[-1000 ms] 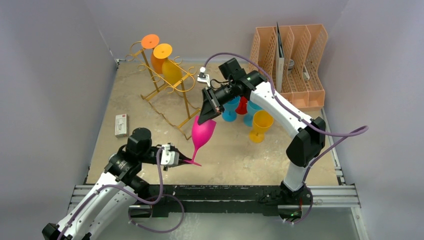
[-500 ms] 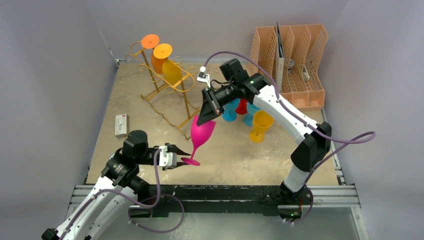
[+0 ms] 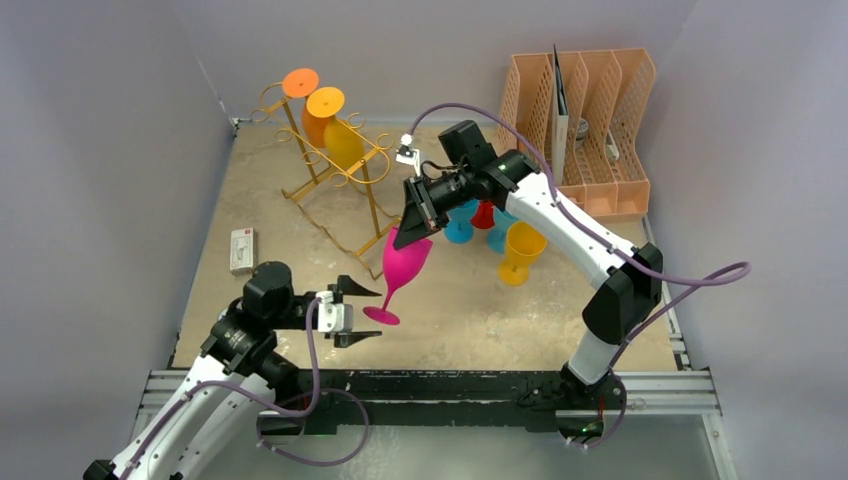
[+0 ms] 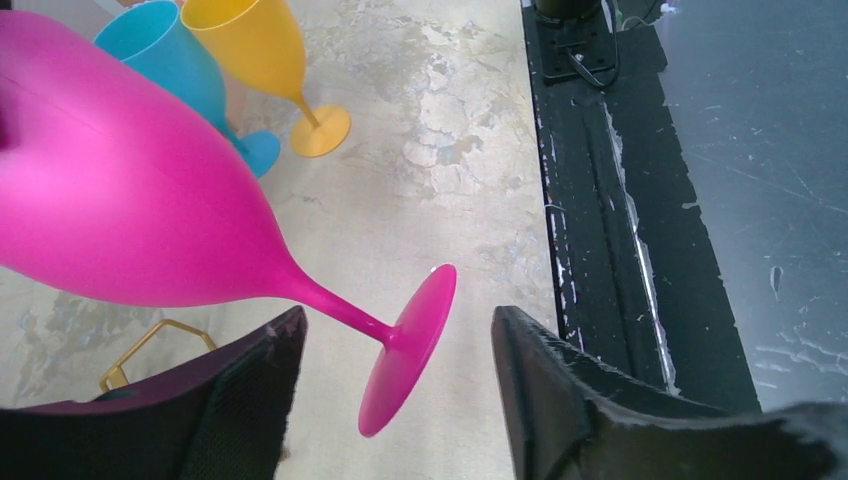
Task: Take the wine glass off the wine glass rack
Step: Place the wine glass at the center of the board.
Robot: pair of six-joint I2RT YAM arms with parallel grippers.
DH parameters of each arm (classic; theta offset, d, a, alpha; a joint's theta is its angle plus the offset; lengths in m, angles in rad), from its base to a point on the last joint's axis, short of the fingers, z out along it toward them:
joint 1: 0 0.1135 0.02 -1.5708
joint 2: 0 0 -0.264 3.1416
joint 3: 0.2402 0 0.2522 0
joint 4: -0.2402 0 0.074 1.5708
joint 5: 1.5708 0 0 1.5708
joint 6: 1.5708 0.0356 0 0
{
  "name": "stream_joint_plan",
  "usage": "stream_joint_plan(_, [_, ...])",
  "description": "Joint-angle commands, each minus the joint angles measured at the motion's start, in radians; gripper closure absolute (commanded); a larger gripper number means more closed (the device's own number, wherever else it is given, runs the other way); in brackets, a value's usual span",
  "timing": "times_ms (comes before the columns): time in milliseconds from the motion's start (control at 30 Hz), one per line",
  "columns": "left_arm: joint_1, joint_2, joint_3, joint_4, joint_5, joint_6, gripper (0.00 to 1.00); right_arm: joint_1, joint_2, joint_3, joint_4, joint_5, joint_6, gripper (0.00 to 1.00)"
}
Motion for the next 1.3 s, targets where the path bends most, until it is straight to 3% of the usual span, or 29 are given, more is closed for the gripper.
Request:
stream_joint_plan(0, [0.003, -0.016, -0.002, 0.029, -0.017, -0.001, 0.29, 0.003, -0.069, -0.023, 0.030, 0.138, -0.014, 1.00])
stream_joint_plan(267, [0.003, -0.044, 0.016, 0.077, -0.150, -0.111, 0.18, 0.003, -0.158, -0.092, 0.071, 0.519, -0.070, 1.00])
stream_joint_plan(567, [0.004, -0.060, 0.071, 0.109, -0.458, -0.381, 0.14, 0.004, -0.305, -0.270, 0.174, 0.661, -0.157, 1.00])
stream_joint_plan(667, [0.003, -0.075, 0.087, 0.096, -0.652, -0.511, 0.13, 0.004, -0.348, -0.337, 0.197, 0.738, -0.184, 1.00])
stream_joint_plan(767, [0.003, -0.078, 0.113, 0.036, -0.981, -0.681, 0.12, 0.004, -0.386, -0.403, 0.231, 0.794, -0.203, 1.00])
stream_joint_plan(867, [0.004, -0.041, 0.166, -0.068, -1.235, -0.749, 0.02, 0.010, -0.415, -0.467, 0.284, 0.836, -0.231, 1.00])
stream_joint_plan(1067, [0.003, -0.033, 0.165, -0.061, -1.167, -0.766, 0.01, 0.032, -0.411, -0.520, 0.331, 0.929, -0.318, 1.00])
stream_joint_plan(1267, [0.003, -0.027, 0.167, -0.069, -1.197, -0.758, 0.00, 0.039, -0.418, -0.615, 0.459, 1.014, -0.354, 1.00])
